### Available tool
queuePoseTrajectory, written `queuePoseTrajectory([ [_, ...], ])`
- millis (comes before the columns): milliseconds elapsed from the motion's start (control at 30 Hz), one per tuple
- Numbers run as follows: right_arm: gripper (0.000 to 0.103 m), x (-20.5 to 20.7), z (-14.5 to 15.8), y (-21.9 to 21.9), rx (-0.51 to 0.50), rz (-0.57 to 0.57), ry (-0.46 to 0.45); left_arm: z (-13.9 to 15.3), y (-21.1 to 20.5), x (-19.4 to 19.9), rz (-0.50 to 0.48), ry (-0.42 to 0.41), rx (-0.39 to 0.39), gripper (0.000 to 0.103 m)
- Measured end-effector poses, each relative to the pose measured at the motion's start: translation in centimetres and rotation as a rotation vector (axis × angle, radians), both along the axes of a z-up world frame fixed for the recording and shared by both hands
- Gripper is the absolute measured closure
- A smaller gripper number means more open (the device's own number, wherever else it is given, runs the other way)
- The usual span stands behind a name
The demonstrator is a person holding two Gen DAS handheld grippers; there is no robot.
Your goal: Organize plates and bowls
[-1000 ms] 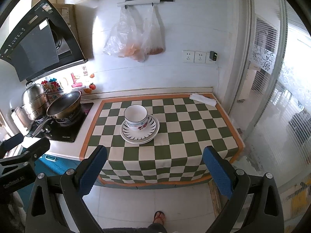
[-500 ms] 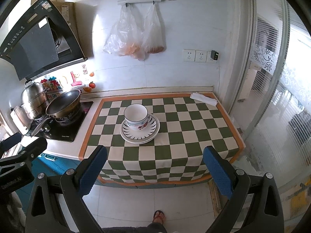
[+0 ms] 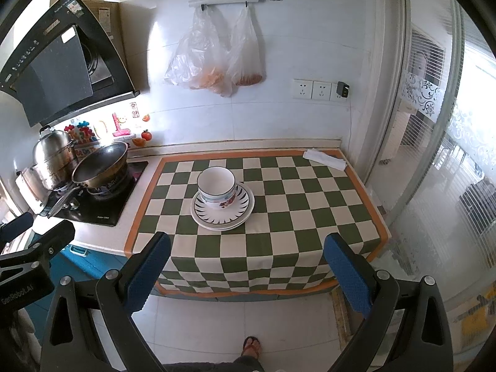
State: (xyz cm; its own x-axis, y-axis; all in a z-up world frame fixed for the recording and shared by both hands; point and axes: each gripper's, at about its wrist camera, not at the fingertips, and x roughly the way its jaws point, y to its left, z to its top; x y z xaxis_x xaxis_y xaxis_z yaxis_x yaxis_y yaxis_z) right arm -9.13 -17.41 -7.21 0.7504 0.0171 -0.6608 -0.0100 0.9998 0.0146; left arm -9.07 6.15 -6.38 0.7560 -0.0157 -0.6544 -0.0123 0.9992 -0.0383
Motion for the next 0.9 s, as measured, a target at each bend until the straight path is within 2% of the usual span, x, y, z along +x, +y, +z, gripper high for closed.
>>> queuePoseTrajectory([
  [900,0.002,0.24,-0.07,-0.52,-0.007,0.001,0.002,0.05,-0.15,-0.15,0.003,-0.011,-0.001,0.0],
])
